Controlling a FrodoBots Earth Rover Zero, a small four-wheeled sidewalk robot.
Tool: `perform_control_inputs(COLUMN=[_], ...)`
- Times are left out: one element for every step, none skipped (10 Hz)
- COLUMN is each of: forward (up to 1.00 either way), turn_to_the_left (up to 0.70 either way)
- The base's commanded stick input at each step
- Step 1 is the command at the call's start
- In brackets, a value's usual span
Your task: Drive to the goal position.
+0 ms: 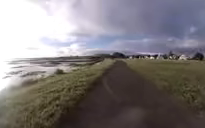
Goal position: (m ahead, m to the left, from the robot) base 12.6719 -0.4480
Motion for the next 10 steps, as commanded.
perform_control_inputs(forward=[0.7,0.7,0.7,0.7,0.7,0.7,0.7,0.7,0.7,0.7], turn_to_the_left=[-0.35,-0.35,-0.35,-0.35,-0.35,-0.35,-0.35,-0.16,0.0,0.0])
